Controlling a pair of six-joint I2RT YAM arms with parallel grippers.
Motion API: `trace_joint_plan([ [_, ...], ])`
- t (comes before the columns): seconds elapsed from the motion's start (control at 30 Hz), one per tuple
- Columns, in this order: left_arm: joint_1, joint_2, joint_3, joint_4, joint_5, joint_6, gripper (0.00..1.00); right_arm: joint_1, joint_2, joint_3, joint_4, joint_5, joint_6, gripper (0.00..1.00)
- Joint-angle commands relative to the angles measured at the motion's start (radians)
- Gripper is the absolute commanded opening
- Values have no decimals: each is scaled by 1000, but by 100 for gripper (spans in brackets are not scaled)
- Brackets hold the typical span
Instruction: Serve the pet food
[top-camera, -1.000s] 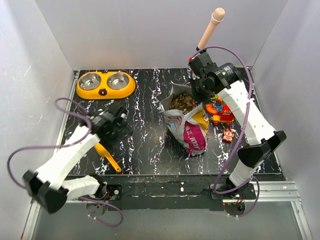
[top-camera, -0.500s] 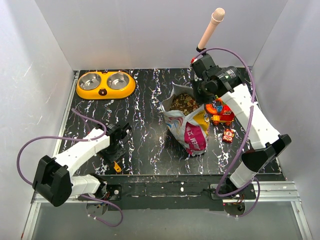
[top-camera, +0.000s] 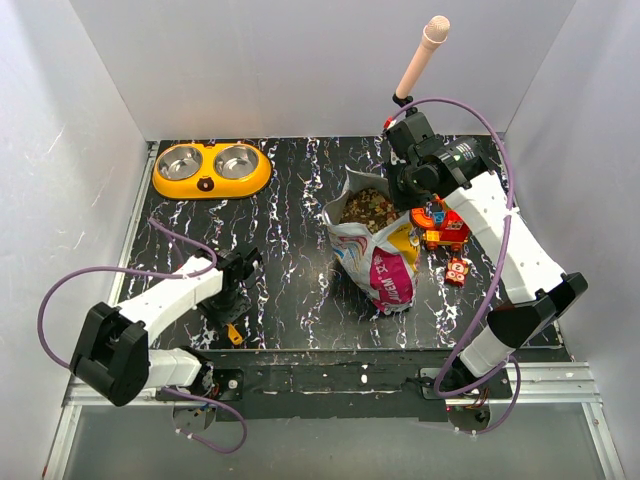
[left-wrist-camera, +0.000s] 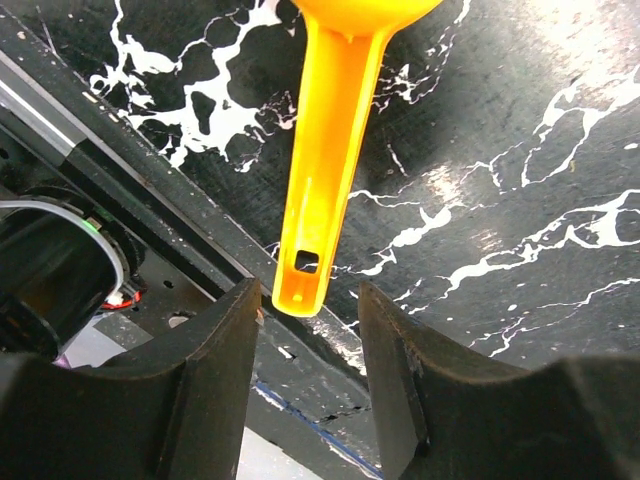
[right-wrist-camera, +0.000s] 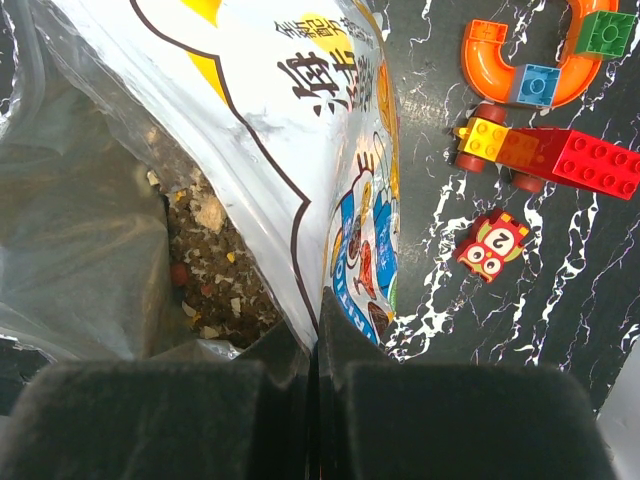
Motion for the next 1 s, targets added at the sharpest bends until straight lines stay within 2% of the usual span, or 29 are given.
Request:
trace_joint_plan([
  [0.0,14,7,4,54,-23,27,42,5,-90,36,51,-25,6,1],
  [0.5,66,54,-79,185,0,59,30,5,-96,37,45,-25,5,1],
  [0.63,66,47,-88,247,-16,123,18,6,-96,34,40,-31,5,1],
  [0.73,66,15,-82,326,13,194,1,5,-102,27,36,-25,3,1],
  [0.8,66,-11,-82,427,81,278,0,5,-108,25,37,-20,-4,1],
  [0.9,66,-60,-93,655,331,513,0,5,-116,25,31,-5,-11,1],
  [0.97,66,-97,-116,798,469,591,0,5,-123,19,35,-26,-12,1],
])
